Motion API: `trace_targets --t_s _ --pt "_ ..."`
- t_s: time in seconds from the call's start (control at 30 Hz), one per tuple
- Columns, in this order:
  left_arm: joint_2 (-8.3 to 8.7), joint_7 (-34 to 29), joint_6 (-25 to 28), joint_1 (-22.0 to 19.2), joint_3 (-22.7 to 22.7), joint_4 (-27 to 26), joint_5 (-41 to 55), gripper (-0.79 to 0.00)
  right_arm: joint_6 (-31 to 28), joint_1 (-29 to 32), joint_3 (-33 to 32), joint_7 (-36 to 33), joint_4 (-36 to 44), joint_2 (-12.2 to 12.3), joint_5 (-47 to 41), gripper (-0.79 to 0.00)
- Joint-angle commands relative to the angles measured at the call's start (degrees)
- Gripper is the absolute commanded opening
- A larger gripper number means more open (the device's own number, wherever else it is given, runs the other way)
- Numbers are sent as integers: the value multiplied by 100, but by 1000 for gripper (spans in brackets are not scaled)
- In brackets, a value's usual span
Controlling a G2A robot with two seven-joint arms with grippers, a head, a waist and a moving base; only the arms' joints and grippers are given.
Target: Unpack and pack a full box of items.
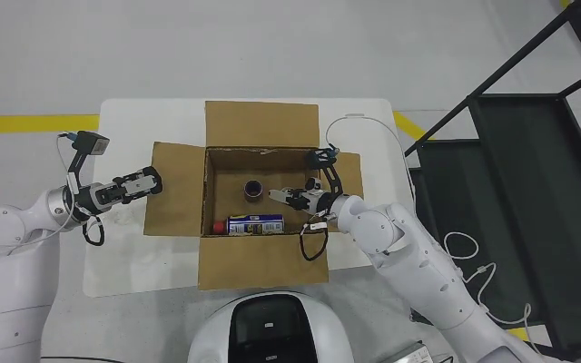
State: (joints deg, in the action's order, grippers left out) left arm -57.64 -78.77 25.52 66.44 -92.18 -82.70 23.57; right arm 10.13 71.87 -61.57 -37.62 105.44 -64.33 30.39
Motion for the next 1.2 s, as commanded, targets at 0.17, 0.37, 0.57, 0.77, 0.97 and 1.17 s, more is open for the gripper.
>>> trace_targets --t_s 0.17,0.37,0.57,0.77,0.97,1.17 --pt "0 0 0 0 0 0 0 0 -268 -447 606 -77 -132 -57 1289 0" --pt "0 0 0 0 0 0 0 0 -934 -1333 1466 -428 -852 -253 2109 0" --pt "0 0 0 0 0 0 0 0 -1134 -1908 1871 -522 -1597 -485 1908 0" --pt "0 0 0 0 0 0 0 0 -1136 -1929 1876 -528 -1623 -494 1887 0" --pt "0 0 0 0 0 0 0 0 -1136 -1929 1876 -528 -1623 -494 1887 0" --pt "0 0 0 0 0 0 0 0 -1524 -2229 1939 -685 -1802 -577 1777 0"
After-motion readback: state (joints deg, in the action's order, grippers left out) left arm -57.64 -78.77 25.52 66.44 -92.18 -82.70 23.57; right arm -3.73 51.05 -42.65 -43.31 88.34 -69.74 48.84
